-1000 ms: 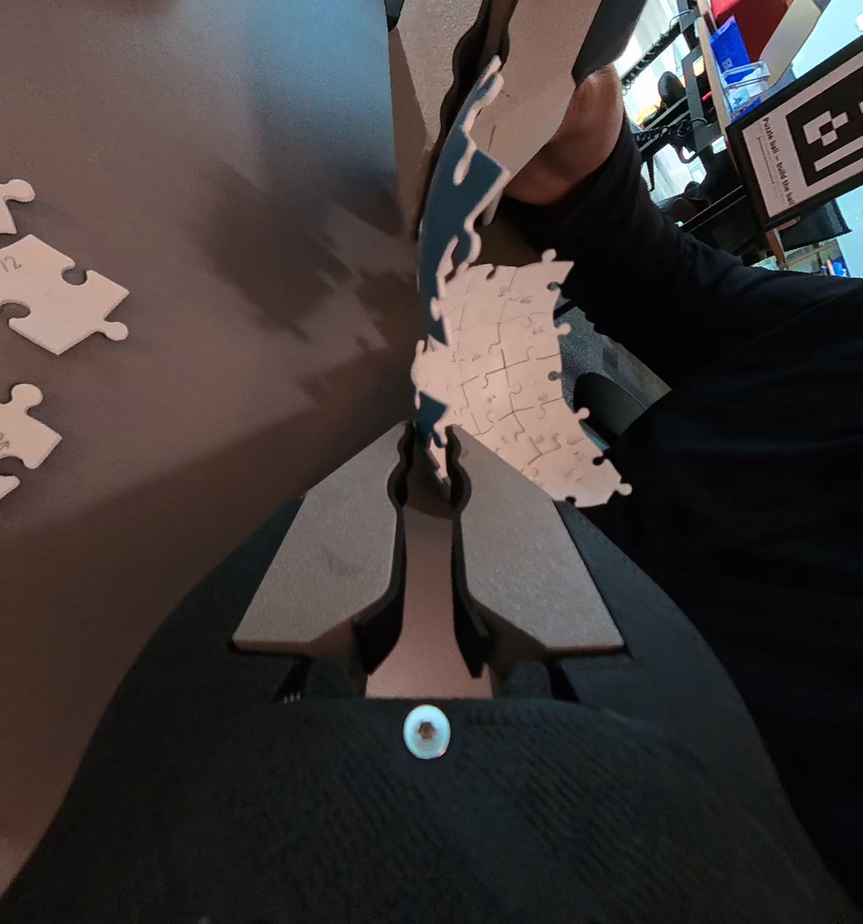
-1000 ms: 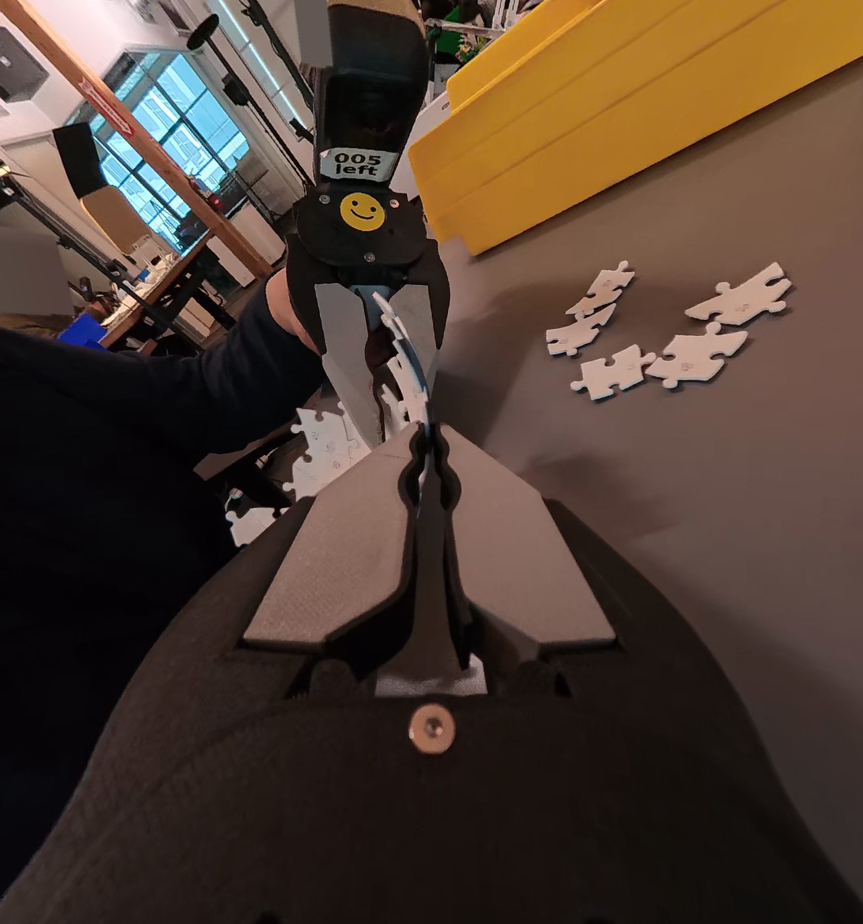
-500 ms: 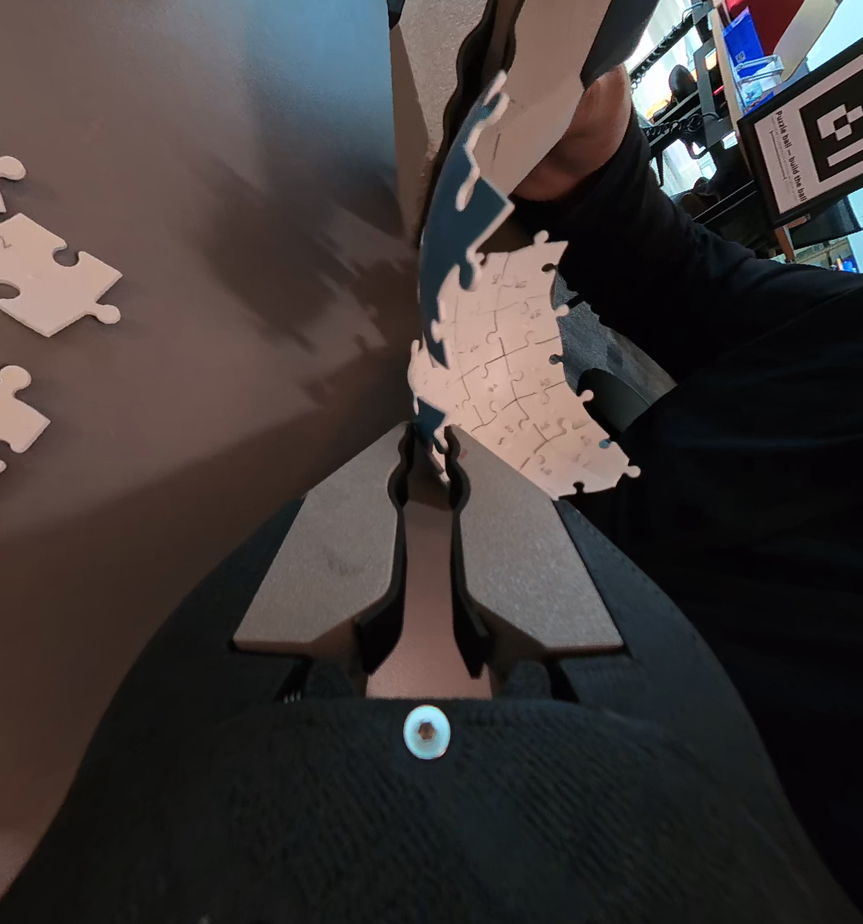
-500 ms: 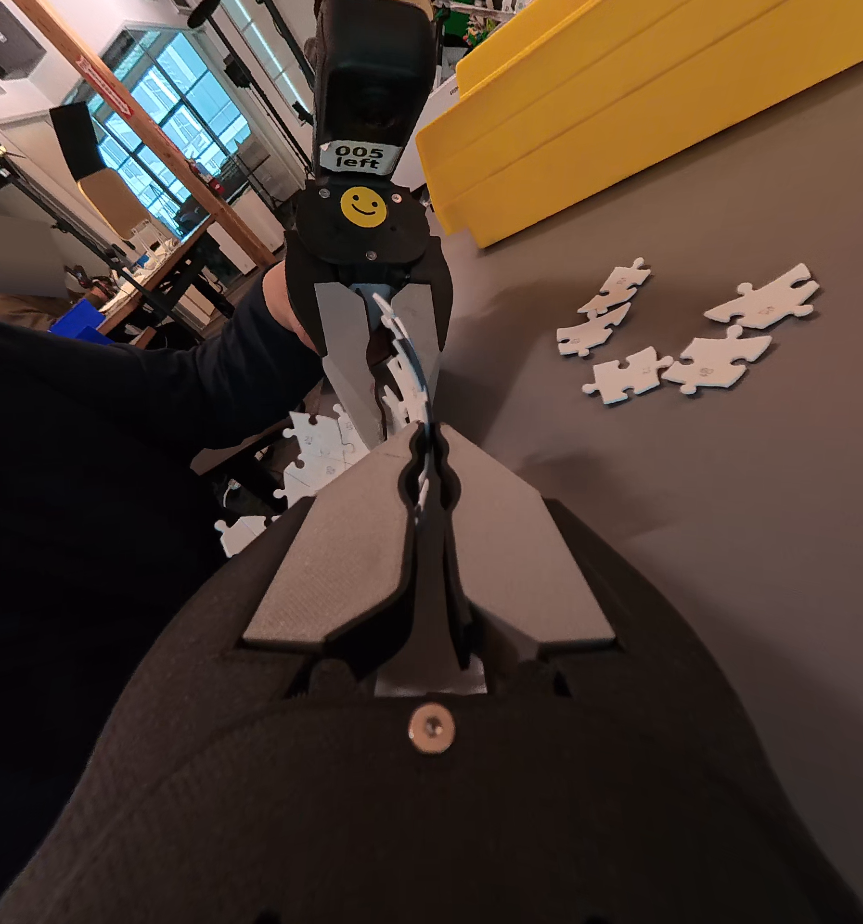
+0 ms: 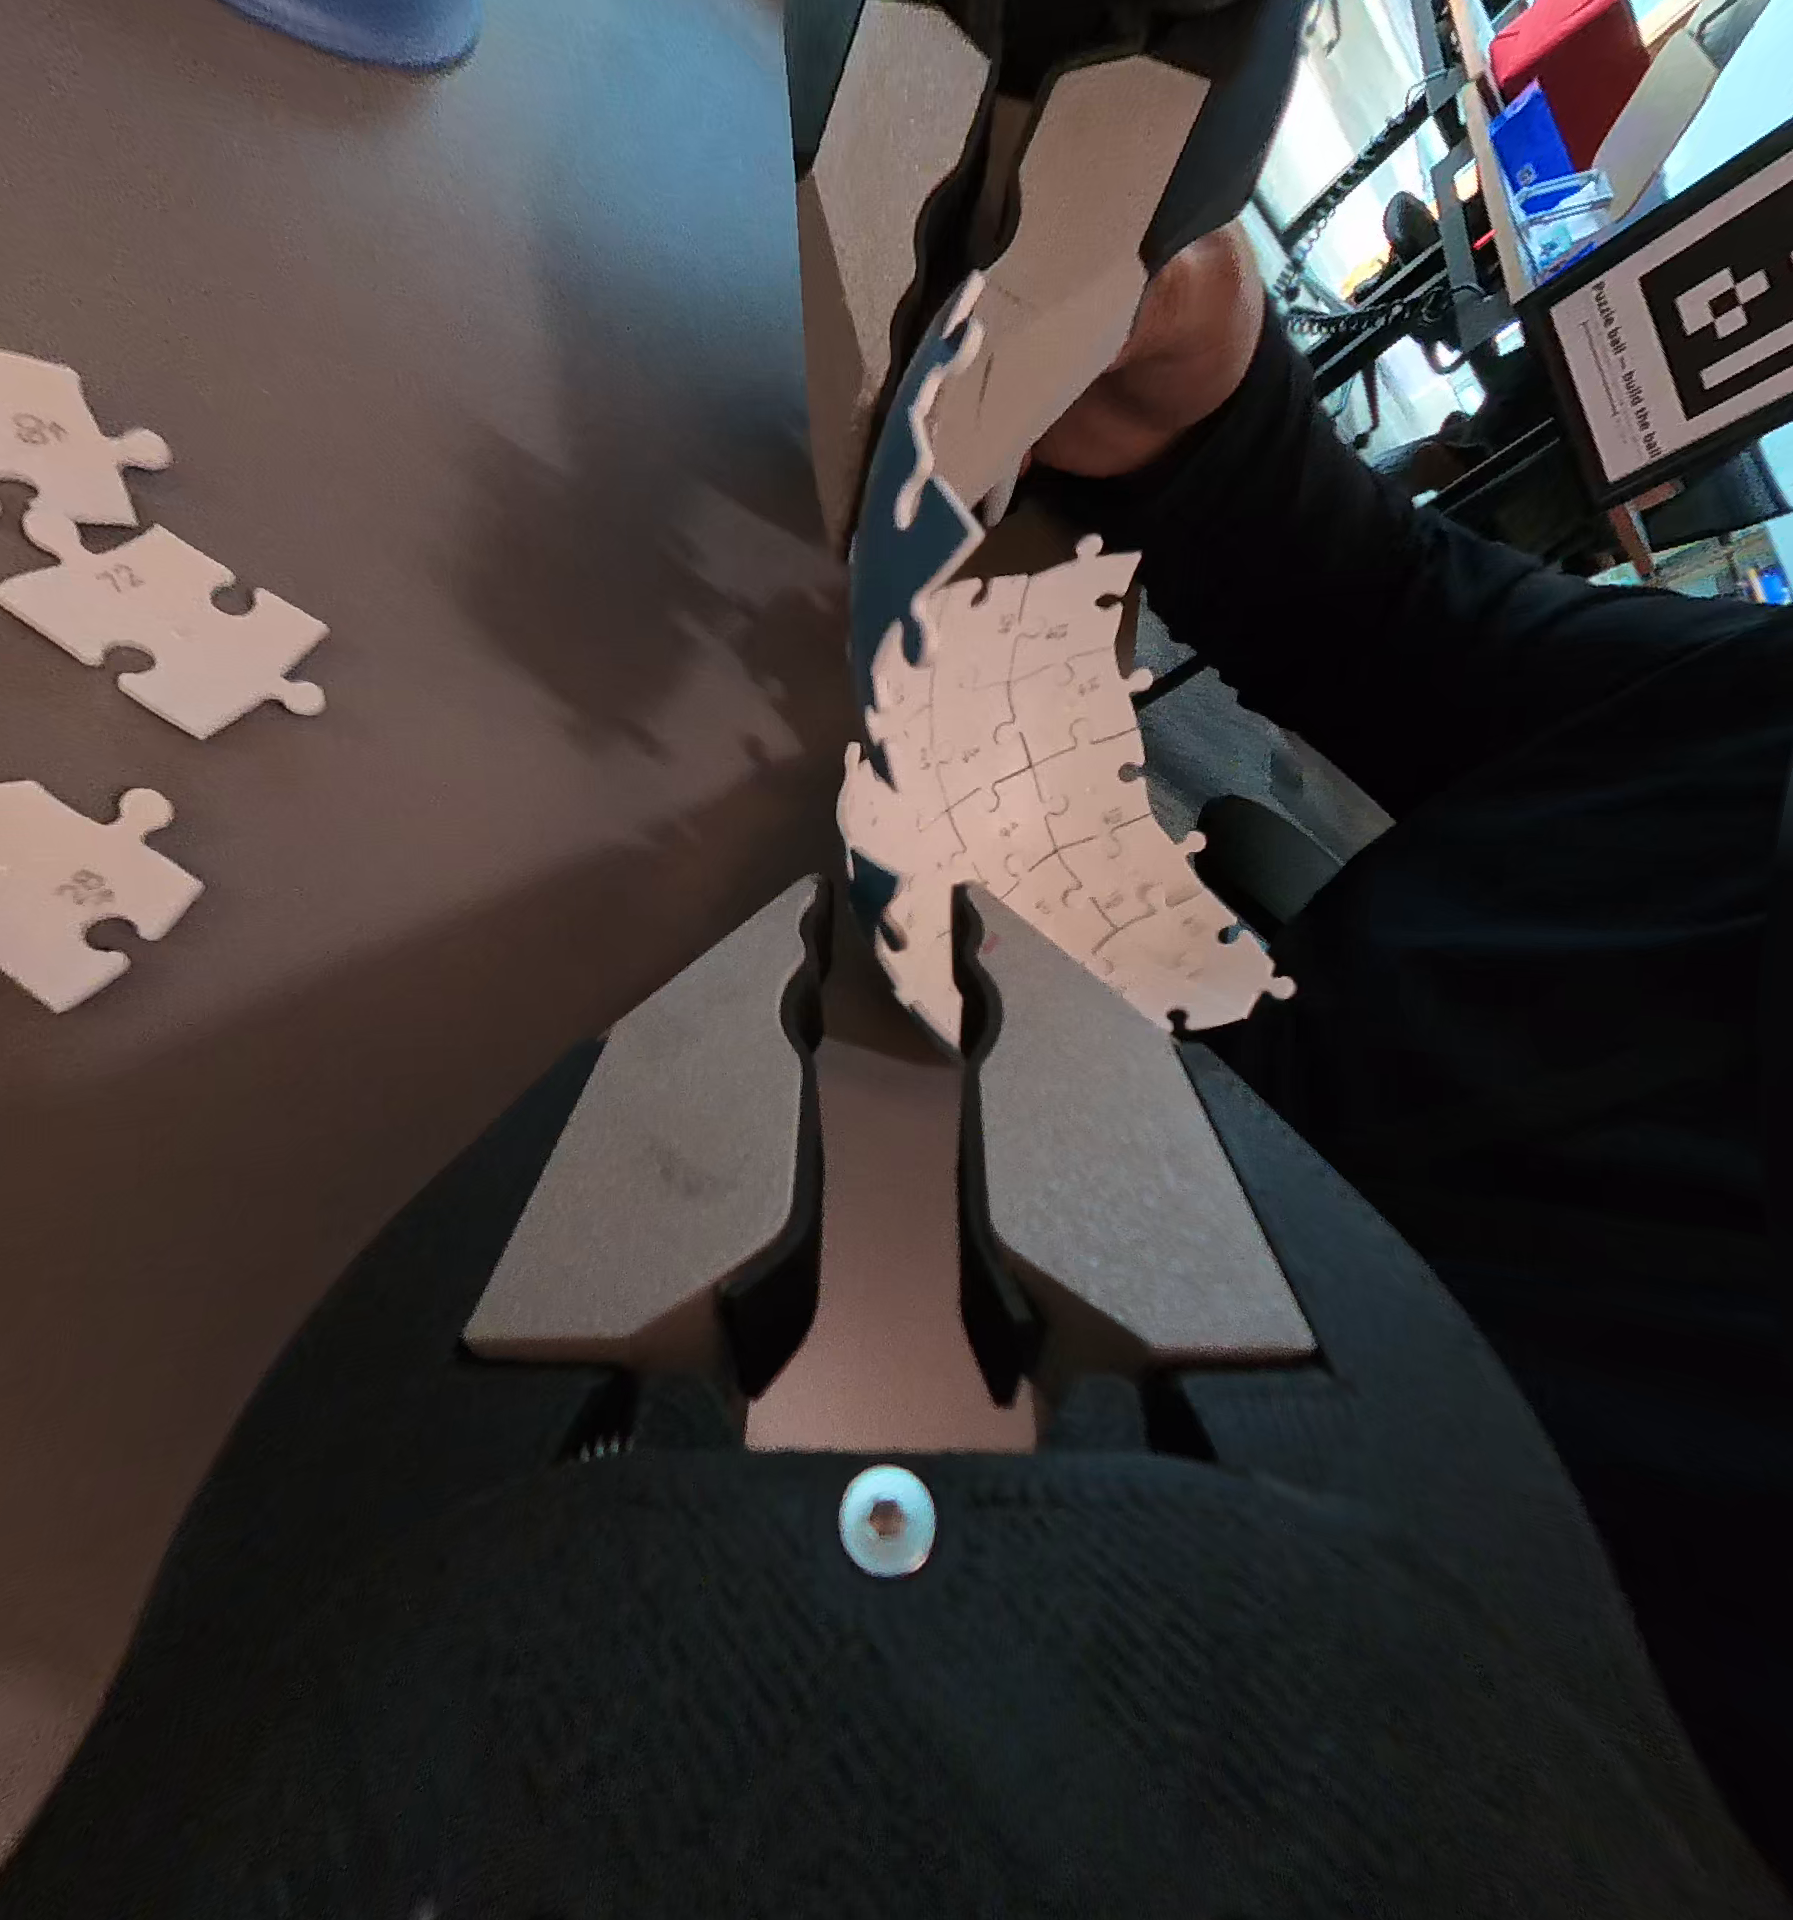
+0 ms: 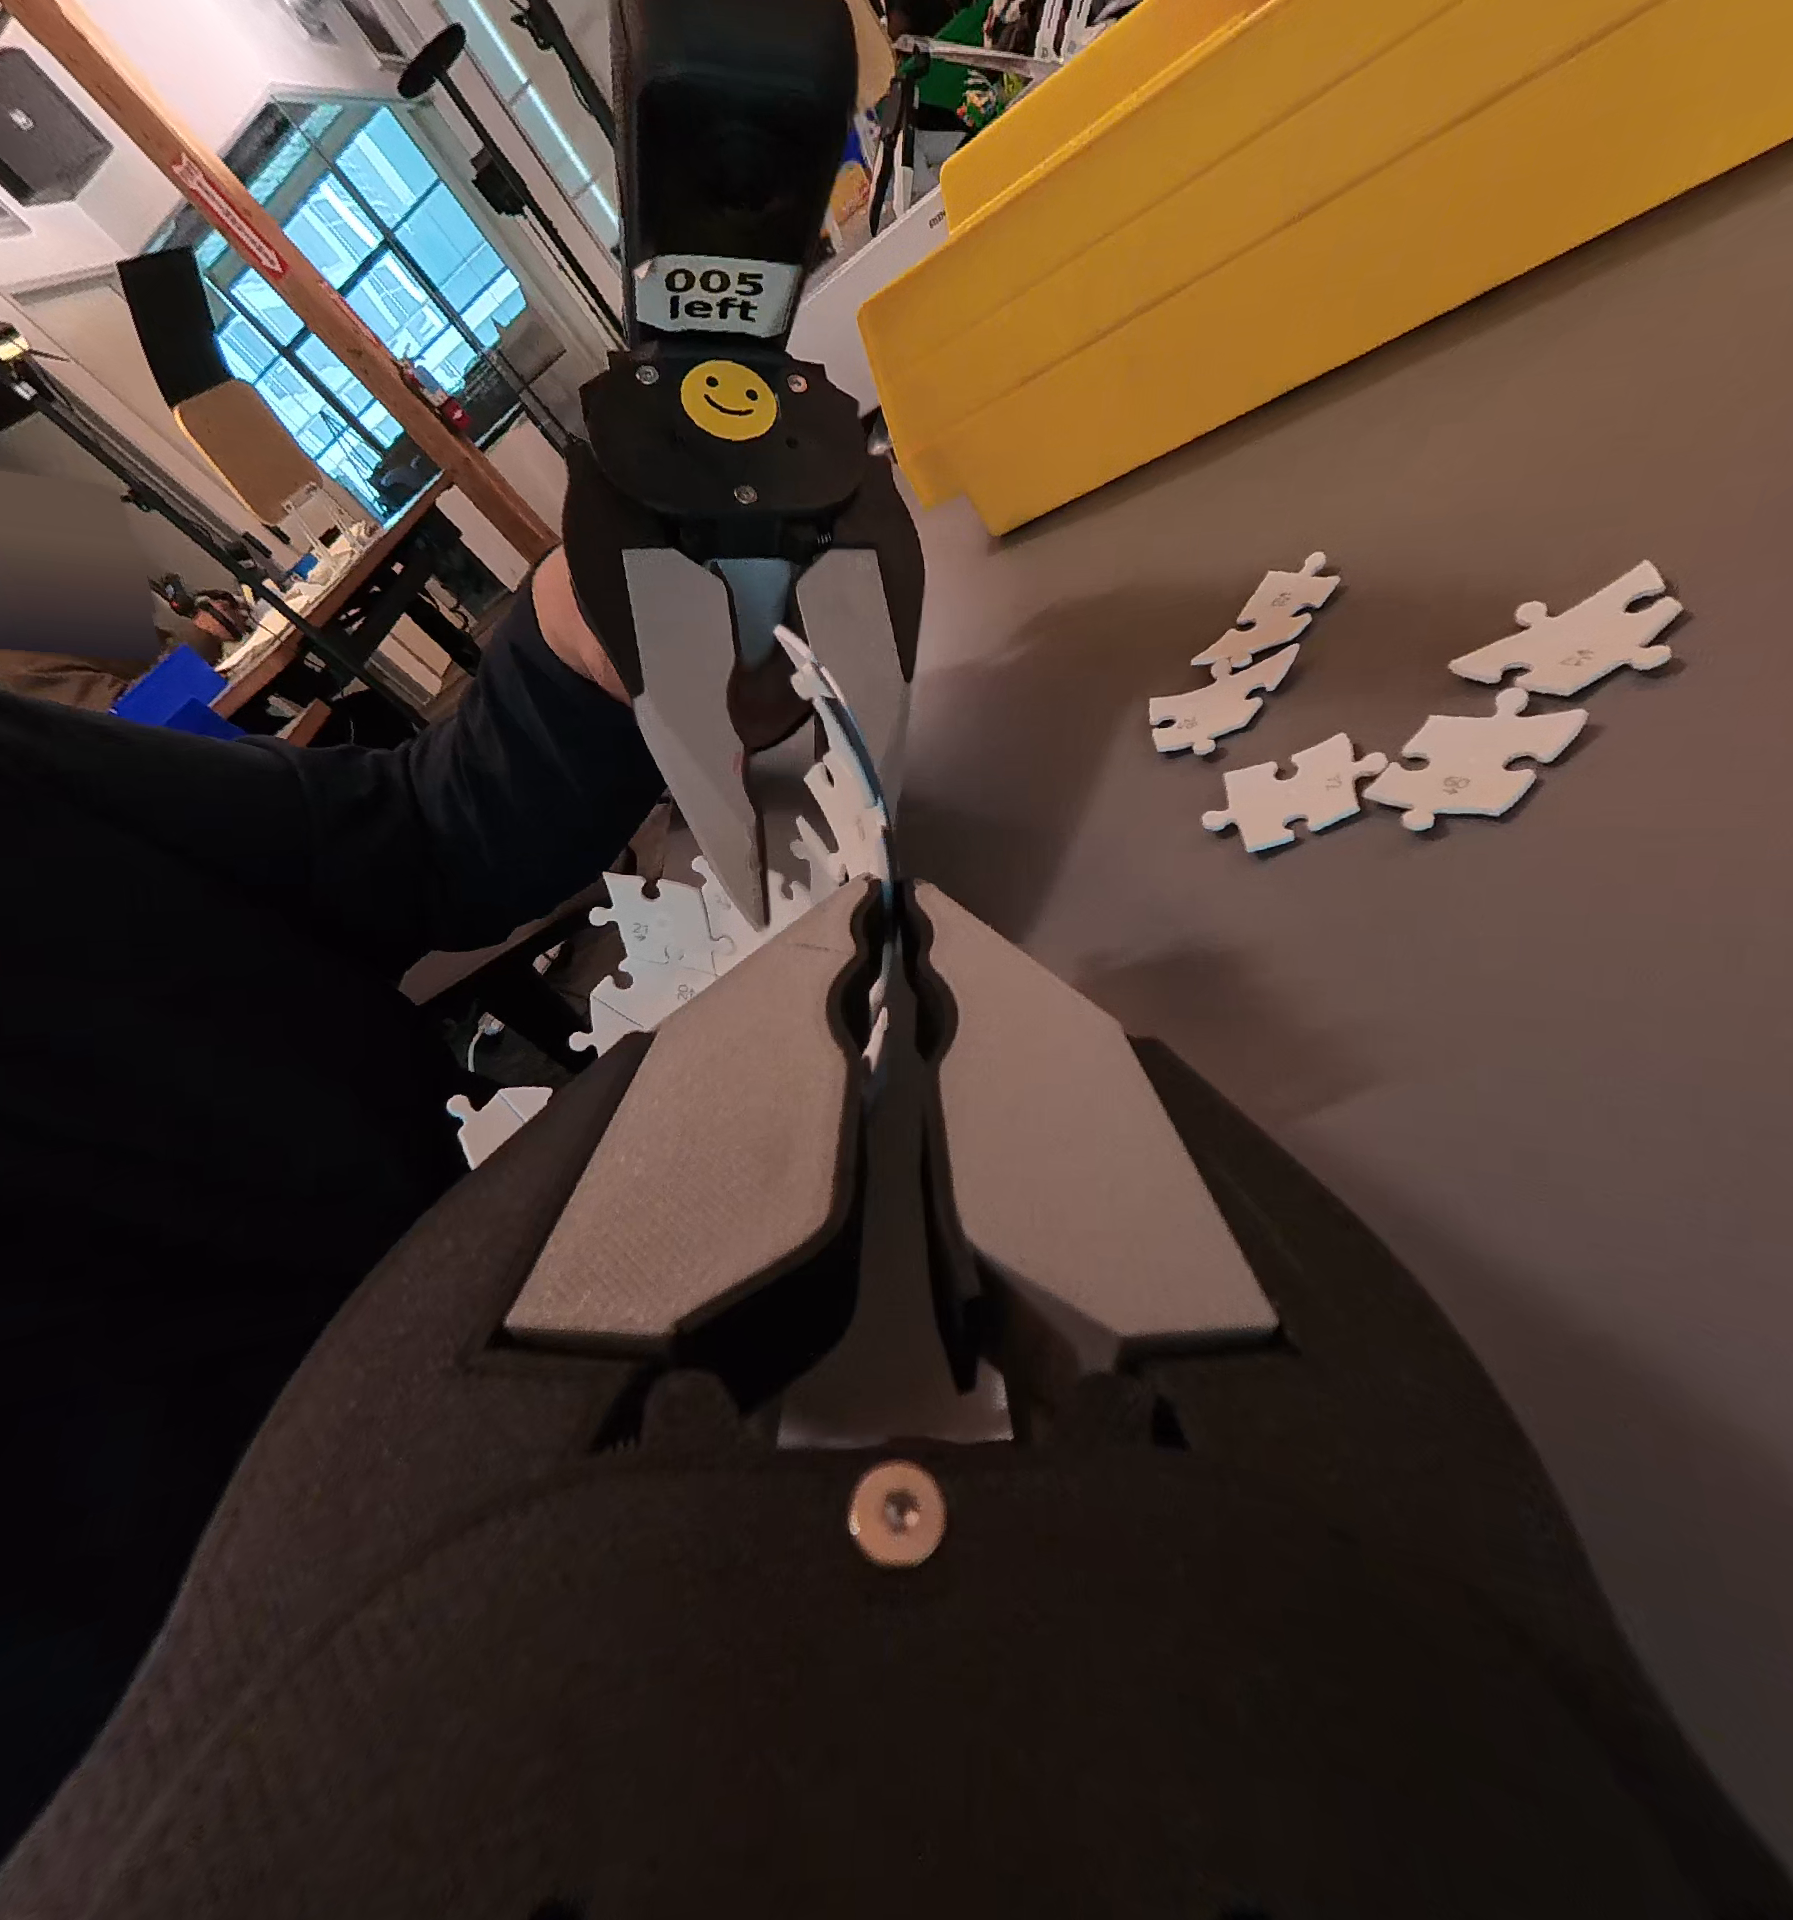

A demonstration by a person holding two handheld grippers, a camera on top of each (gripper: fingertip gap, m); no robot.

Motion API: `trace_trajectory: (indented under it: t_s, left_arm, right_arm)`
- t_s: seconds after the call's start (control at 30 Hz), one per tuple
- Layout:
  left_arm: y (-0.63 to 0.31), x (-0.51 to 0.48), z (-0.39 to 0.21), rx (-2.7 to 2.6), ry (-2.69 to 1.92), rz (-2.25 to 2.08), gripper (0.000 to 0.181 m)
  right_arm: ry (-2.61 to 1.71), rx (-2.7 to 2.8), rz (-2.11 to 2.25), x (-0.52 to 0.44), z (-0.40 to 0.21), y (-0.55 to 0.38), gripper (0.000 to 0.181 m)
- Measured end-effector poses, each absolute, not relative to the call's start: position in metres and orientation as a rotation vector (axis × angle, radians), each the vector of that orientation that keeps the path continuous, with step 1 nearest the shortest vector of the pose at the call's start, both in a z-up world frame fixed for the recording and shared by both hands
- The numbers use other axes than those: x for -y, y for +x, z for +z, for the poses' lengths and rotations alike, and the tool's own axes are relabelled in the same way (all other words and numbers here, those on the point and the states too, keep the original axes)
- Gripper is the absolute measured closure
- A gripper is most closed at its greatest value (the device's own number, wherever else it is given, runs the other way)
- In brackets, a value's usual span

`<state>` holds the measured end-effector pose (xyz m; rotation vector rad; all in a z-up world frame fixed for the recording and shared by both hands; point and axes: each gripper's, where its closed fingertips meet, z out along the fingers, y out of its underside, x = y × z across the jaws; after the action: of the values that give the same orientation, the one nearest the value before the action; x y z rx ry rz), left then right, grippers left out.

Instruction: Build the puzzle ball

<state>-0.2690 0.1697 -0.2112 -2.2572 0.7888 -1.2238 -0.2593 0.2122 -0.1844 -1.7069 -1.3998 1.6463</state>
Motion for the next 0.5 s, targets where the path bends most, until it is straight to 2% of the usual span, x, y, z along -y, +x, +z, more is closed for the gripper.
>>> trace_trajectory:
  t_s: [0.3,0.5]
  left_arm:
    - [-0.27,-0.195,-0.177,-0.718,-2.12,-1.219,0.161]
    - [-0.267,-0.202,-0.181,-0.821,-2.127,-1.1,0.18]
  right_arm:
    - [-1.69,1.449,1.611,-0.207,-0.187,-0.261,0.181]
    - [-1.682,1.454,1.648,-0.205,-0.185,-0.259,0.18]
